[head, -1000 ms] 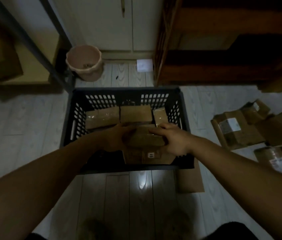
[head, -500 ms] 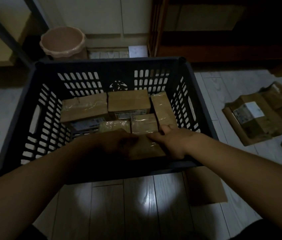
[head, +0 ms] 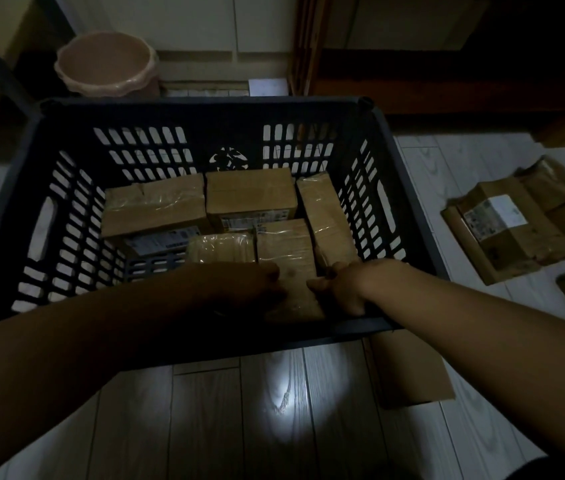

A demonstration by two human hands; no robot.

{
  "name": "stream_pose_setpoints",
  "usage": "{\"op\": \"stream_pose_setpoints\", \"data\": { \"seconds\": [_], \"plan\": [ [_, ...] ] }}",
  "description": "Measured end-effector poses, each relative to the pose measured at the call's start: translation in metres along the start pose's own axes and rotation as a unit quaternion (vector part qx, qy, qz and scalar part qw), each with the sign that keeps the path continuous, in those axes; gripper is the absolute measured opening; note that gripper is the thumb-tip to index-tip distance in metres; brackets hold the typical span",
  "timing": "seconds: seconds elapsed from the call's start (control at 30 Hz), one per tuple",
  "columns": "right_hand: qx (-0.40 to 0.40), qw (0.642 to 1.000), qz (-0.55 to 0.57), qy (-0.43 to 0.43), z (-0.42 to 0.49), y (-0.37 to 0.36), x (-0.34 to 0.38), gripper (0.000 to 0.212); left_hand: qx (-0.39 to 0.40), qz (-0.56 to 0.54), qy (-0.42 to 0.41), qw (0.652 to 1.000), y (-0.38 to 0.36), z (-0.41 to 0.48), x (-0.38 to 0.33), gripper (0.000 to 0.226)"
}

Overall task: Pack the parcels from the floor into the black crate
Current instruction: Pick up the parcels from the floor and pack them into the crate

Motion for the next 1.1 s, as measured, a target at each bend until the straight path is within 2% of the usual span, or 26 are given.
{"op": "stream_pose_setpoints", "data": {
  "seconds": [0.03, 0.1, 0.2, 0.27, 0.33, 0.47, 0.57, 0.73, 0.83, 0.97, 1.1],
  "plan": [
    [0.002, 1.000, -0.003, -0.003, 0.001, 0.000, -0.001, 0.091, 0.005, 0.005, -0.015, 1.000, 0.000, 0.002, 0.001, 0.049],
    [0.003, 1.000, -0.010, -0.009, 0.004, -0.001, -0.002, 0.092, 0.028, -0.026, -0.001, 0.999, -0.009, 0.005, 0.005, 0.052],
    [-0.019, 1.000, 0.007, -0.009, 0.004, -0.001, -0.002, 0.093, 0.024, -0.053, 0.013, 0.998, -0.006, -0.002, 0.009, 0.057],
    [-0.062, 0.997, 0.047, 0.009, -0.005, 0.001, -0.004, 0.092, 0.020, -0.082, 0.042, 0.996, 0.007, -0.015, 0.009, 0.059],
    [-0.127, 0.983, 0.128, 0.039, -0.028, 0.007, -0.007, 0.081, 0.006, -0.127, 0.081, 0.989, 0.028, -0.042, 0.010, 0.062],
    [-0.187, 0.944, 0.266, 0.047, -0.111, 0.030, -0.014, 0.061, -0.028, -0.207, 0.126, 0.970, 0.096, -0.115, -0.001, 0.085],
    [-0.186, 0.924, 0.333, 0.037, -0.192, 0.052, -0.019, 0.060, -0.013, -0.245, 0.169, 0.955, 0.151, -0.178, -0.015, 0.080],
    [-0.190, 0.894, 0.404, 0.032, -0.331, 0.087, -0.027, 0.062, -0.044, -0.311, 0.195, 0.929, 0.251, -0.288, -0.047, 0.076],
    [-0.203, 0.889, 0.409, 0.035, -0.416, 0.106, -0.030, 0.065, -0.076, -0.326, 0.228, 0.914, 0.312, -0.354, -0.072, 0.080],
    [-0.235, 0.898, 0.366, 0.063, -0.515, 0.126, -0.033, 0.074, -0.118, -0.293, 0.258, 0.913, 0.369, -0.428, -0.100, 0.077],
    [-0.277, 0.913, 0.292, 0.063, -0.574, 0.135, -0.035, 0.069, -0.092, -0.253, 0.334, 0.903, 0.401, -0.475, -0.120, 0.080]
  ]
}}
Point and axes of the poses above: each hand's wrist, its own z-axis towards the middle knuckle, its own y-axis out of the back of the hand, x = y × z, the point moved 3 cm from there along z, towards the middle knuckle, and after that the axes turned 13 degrees about z, right-handed, at the moved point
